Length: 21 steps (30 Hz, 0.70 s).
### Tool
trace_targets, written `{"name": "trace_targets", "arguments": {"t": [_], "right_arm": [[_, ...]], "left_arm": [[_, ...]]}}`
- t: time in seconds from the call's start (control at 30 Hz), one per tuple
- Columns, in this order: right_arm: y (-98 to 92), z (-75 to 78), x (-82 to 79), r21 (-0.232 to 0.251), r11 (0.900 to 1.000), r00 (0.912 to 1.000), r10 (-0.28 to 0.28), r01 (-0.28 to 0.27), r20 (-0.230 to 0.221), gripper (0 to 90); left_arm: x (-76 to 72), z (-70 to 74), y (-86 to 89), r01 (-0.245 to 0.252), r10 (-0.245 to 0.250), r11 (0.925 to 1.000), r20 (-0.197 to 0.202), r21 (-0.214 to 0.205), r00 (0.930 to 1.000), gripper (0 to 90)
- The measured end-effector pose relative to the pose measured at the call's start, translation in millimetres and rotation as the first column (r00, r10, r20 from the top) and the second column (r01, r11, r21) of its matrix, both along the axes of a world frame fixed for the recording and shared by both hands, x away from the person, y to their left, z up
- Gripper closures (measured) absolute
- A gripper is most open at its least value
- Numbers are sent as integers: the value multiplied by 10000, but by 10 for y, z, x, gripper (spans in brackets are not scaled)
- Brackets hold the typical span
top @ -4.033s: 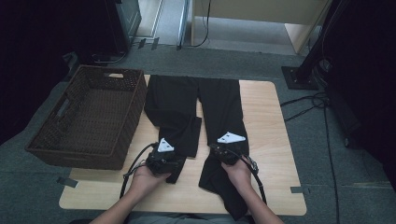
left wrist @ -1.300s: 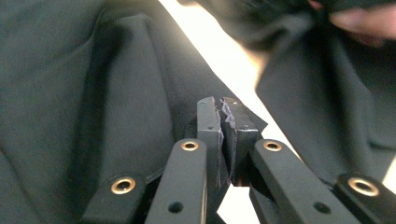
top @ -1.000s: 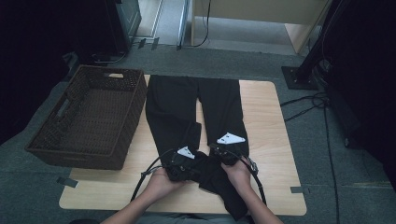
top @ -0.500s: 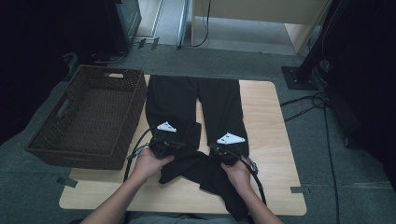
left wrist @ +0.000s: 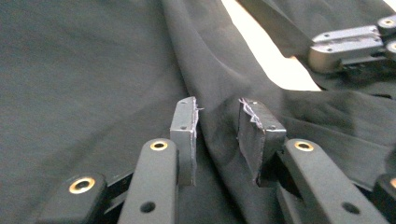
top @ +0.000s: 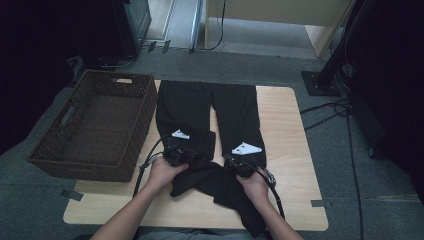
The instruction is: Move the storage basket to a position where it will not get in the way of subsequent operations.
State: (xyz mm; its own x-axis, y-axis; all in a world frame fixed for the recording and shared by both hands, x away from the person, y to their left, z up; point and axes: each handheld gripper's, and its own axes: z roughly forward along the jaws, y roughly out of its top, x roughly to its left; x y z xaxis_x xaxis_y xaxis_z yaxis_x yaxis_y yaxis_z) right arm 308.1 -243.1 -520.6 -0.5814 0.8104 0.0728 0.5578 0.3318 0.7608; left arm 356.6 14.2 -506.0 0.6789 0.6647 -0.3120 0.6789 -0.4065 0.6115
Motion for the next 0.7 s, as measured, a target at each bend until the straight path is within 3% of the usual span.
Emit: {"name": "trace_targets", "arguments": {"t": [0.07, 0.27, 0.7], "right_arm": [[3, 0, -3, 4, 10000, 10000, -25, 25, -9, 884], [9, 6, -4, -101, 9999, 10000, 1, -1, -9, 887], [101, 44, -100, -367, 9983, 9986, 450, -461, -277, 892]], "left_arm": [[-60, -5, 7, 217, -219, 9997, 184, 88, 9996, 717], [-266, -11, 57, 608, -610, 9981, 188, 73, 9980, 730], [-690, 32, 197, 1529, -1515, 9876, -388, 347, 9877, 741]]}}
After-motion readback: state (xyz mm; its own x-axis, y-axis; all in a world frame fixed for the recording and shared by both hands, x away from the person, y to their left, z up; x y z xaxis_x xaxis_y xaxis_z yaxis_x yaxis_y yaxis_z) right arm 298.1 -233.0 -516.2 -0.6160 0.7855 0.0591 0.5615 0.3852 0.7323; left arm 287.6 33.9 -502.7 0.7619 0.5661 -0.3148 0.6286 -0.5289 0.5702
